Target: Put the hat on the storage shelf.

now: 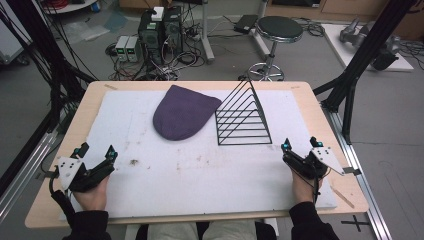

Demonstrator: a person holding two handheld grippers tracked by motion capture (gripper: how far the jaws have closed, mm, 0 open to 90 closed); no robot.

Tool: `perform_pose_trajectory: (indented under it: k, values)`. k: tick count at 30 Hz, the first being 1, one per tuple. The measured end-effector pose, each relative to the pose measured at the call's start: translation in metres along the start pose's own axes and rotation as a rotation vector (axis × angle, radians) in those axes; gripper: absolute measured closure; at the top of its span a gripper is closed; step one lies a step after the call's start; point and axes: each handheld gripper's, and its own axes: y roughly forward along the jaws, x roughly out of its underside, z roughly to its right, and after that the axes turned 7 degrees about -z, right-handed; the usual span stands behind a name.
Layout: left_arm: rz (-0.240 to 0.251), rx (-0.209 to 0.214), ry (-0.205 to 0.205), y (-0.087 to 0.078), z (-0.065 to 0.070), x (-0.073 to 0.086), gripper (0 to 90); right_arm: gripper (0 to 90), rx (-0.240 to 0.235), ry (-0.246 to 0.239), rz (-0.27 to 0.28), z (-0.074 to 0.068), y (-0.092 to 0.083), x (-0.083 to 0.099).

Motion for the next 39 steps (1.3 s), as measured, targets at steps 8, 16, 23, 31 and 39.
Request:
perform_pose_trajectory:
  k: [8,16,23,31,39]
  values:
    - [-0.010,0.044,0.050,0.005,0.003,-0.017,17.5,9.8,-0.003,-0.010,-0.016,0.000,0.002,0.001]
    - [-0.067,0.117,0.086,0.018,0.008,-0.033,21.0,9.8,-0.009,-0.022,-0.018,-0.001,0.004,0.002]
    - [-0.149,0.189,0.108,0.039,0.003,-0.051,16.4,9.8,-0.023,-0.011,-0.029,-0.001,0.005,0.002]
    - [-0.153,0.215,0.126,0.050,0.002,-0.065,16.3,9.8,-0.023,-0.026,-0.029,-0.001,0.005,0.002]
    - [-0.172,0.287,0.195,0.065,0.008,-0.075,16.4,9.8,-0.022,-0.043,-0.028,-0.002,0.006,0.002]
